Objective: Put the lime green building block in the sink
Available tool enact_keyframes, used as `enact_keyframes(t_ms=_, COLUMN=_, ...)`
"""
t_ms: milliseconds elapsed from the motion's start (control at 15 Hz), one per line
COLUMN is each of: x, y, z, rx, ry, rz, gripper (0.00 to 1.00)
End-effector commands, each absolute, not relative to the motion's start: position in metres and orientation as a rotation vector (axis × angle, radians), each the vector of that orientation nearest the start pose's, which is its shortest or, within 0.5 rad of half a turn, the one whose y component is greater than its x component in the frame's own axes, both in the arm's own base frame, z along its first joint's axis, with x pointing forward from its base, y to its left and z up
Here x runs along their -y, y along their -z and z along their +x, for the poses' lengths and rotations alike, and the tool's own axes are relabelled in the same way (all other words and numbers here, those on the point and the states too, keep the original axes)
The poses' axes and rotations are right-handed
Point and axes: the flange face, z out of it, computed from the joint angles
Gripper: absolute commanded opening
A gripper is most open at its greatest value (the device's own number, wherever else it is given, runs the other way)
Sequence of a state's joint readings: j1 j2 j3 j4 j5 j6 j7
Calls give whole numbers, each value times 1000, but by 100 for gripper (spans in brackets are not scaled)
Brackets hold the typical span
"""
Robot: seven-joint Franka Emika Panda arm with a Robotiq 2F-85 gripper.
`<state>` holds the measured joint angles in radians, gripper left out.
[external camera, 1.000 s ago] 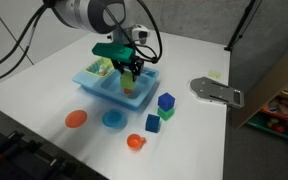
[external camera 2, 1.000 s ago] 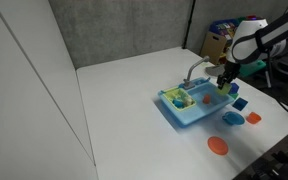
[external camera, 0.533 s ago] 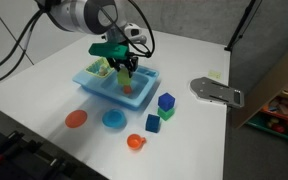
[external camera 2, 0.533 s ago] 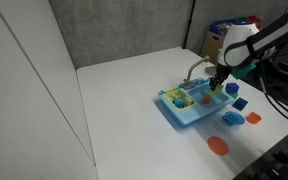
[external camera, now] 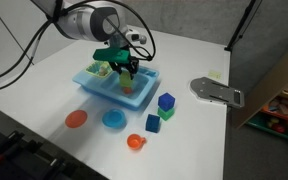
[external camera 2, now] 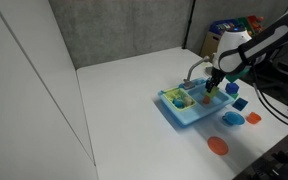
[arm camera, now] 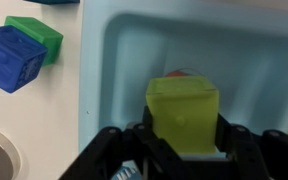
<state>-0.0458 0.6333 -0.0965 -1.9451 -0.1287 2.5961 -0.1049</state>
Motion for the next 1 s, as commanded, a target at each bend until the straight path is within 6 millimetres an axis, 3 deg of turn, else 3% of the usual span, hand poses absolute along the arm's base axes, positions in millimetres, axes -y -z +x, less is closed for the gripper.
enact_keyframes(t_ms=0, x=88, y=-150, z=624, rx=144, ry=25, rz=-3288, gripper=30)
enact_keyframes(t_ms=200, x=92, y=-144, z=624, rx=139, ry=11, rz=-3289, gripper=30)
enact_keyframes(t_ms=267, x=93, y=-142, z=623, rx=135, ry=4, rz=-3288, gripper=39)
enact_keyframes(t_ms=333, x=94, y=-142, z=623, rx=133, ry=-1, rz=-3287, gripper=80)
enact_keyframes(t_ms=467, x=94, y=-142, z=622, rx=137, ry=-3, rz=-3286, gripper=81)
enact_keyframes(t_ms=667, x=93, y=-146, z=622, rx=142, ry=-1, rz=-3283, gripper=100)
enact_keyframes(t_ms=933, x=92, y=-153, z=622, rx=148, ry=4, rz=-3277, gripper=100)
